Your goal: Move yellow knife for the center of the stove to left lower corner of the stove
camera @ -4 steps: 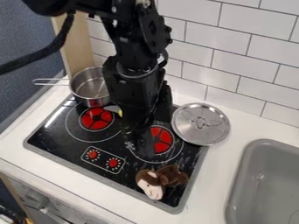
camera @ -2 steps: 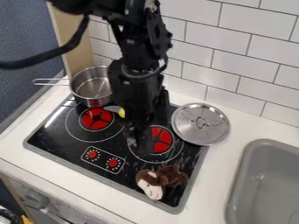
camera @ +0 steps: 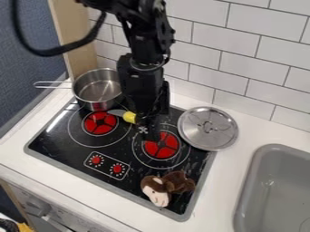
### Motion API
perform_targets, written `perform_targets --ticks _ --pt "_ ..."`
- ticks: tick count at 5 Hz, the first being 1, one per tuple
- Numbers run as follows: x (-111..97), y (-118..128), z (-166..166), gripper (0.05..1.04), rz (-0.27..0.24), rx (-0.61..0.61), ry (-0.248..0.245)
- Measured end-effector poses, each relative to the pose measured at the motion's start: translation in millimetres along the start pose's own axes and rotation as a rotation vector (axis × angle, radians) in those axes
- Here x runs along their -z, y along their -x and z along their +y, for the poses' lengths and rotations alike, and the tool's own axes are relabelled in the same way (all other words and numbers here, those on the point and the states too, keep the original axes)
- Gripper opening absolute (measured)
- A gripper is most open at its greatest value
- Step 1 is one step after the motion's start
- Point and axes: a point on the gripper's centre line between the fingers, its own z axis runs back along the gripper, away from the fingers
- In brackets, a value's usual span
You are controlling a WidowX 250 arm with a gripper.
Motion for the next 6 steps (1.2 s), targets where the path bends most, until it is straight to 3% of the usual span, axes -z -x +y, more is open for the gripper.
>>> perform_targets --ticks 1,3,5,6 --pt "12 -5 -18 1.001 -0.052 -0.02 0.027" --pt "27 -10 -45 1.001 -0.101 -0.038 0.055" --pt "48 -38 -51 1.001 -0.191 -0.093 -0.004" --pt "49 -44 -49 0.949 -0.208 -0.096 -0.008"
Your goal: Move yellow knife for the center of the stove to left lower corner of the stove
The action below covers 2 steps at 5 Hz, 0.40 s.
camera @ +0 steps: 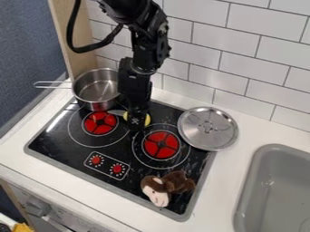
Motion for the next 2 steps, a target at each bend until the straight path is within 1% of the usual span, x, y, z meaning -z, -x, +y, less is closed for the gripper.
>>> perform_targets --ticks 1,2 --pt "2.8 -0.1 5.3 0.665 -0.004 0.014 -0.009" --pt "1.8 2.1 10.0 0.413 -0.002 0.039 -0.009"
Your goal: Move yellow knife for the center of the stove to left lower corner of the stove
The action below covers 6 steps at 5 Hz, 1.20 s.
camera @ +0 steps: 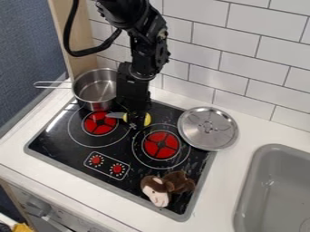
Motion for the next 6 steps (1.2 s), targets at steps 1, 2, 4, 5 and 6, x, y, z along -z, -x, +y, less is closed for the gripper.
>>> perform_targets --ticks 1,2,4,5,6 --pt "-3 7 9 0.406 0.029 0.03 -0.029" --pt "-24 10 11 0.406 0.072 0.047 -0.002" --pt "-62 -33 17 0.406 0.103 0.027 0.048" --pt "-57 -65 26 0.406 0.095 0.016 0.032" --pt "-41 -99 40 0.406 0.07 0.022 0.002"
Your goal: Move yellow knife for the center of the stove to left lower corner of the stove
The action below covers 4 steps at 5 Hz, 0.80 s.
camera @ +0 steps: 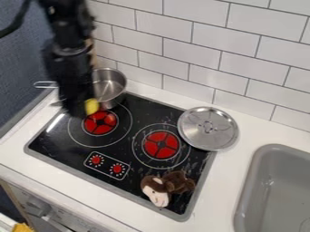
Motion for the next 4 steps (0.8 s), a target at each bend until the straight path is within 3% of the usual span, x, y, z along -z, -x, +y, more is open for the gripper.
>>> perform_targets --ticks 1,2,3,4 --pt "10 -25 16 0.406 -0.023 0.019 -0.035" --pt "26 -36 26 0.406 0.004 -0.009 -0.043" --pt "33 -40 25 0.406 -0.016 -0.008 -0.034" --pt "48 -34 30 0.406 -0.039 0.049 -0.06"
